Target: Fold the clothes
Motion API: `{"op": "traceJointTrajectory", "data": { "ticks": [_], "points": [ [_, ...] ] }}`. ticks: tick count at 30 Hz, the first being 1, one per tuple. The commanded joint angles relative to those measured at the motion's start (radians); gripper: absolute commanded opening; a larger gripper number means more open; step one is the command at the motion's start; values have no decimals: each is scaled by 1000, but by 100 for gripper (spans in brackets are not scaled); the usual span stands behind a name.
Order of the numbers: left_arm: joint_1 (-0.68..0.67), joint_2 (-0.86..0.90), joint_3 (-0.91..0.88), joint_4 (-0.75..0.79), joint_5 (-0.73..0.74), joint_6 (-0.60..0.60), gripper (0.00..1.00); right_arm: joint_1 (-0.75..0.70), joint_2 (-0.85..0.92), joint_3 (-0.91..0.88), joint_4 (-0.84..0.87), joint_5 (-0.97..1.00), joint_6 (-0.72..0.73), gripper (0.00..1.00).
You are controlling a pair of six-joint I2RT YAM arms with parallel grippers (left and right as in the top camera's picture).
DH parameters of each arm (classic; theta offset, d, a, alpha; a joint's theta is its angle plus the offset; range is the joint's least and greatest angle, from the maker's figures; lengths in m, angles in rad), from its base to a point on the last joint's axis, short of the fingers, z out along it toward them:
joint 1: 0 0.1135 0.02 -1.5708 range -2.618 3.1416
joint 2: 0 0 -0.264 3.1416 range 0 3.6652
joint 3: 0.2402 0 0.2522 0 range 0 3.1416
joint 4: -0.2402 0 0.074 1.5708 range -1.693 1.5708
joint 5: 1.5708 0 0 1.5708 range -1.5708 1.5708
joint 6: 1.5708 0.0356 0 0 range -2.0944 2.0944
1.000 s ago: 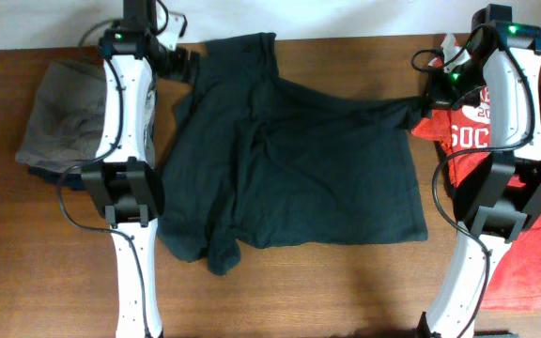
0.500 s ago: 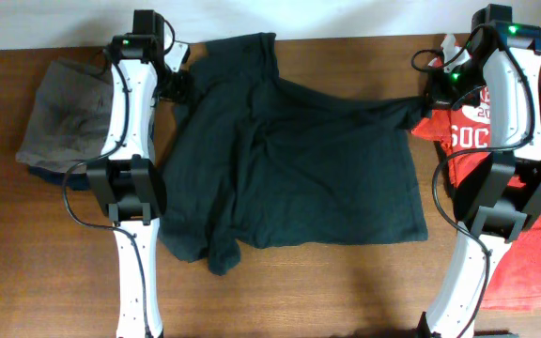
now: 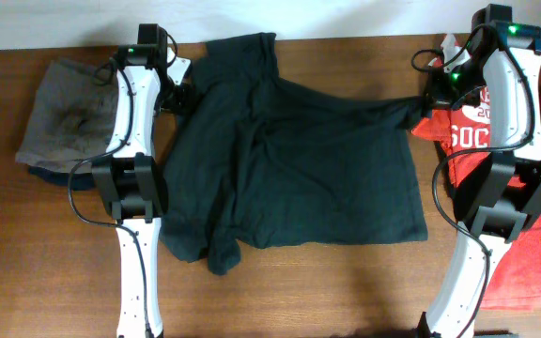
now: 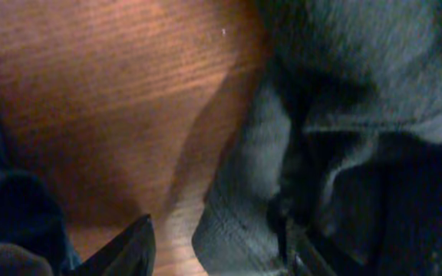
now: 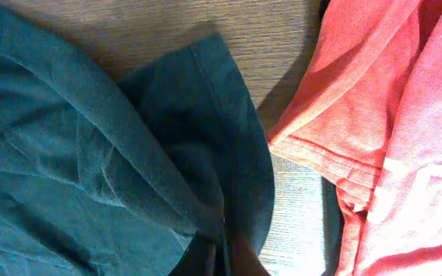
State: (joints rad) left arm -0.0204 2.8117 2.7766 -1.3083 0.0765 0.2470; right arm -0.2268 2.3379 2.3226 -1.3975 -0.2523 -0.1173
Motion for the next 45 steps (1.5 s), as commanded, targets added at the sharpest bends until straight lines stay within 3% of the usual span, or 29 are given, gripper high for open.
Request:
{"op": "traceJointTrajectory", "data": {
  "ticks": [1, 2, 5, 7, 14, 18, 22, 34, 37, 40, 41, 45],
  "points": [
    [1, 10, 5, 32, 38, 16, 52, -10, 5, 17, 3, 9, -10, 4],
    [1, 10, 5, 40, 57, 16, 50, -10, 5, 17, 3, 9, -10, 4],
    [1, 10, 5, 59, 67, 12, 28, -10, 5, 17, 3, 9, -10, 4],
    [1, 10, 5, 61, 67, 12, 19, -10, 5, 17, 3, 9, -10, 4],
    [1, 10, 5, 57, 67, 12, 15, -10, 5, 17, 3, 9, -10, 4],
    [3, 10, 5, 56, 16, 11, 1, -10, 5, 17, 3, 9, -10, 4],
    [24, 10, 13, 64, -139, -57, 1, -10, 5, 17, 3, 9, -10, 4],
    [76, 10, 63, 124, -273, -71, 1, -10, 5, 17, 7, 9, -10, 4],
    [75, 10, 83, 140, -296, -71, 7, -10, 5, 17, 6, 9, -10, 4],
    [69, 10, 109, 137, -298, -71, 56, -10, 5, 17, 6, 9, -10, 4],
    [66, 6, 118, 130, -298, -72, 66, -10, 5, 17, 6, 9, -10, 4],
    [50, -22, 168, 80, -277, -74, 74, -10, 5, 17, 7, 9, -10, 4]
  ]
}}
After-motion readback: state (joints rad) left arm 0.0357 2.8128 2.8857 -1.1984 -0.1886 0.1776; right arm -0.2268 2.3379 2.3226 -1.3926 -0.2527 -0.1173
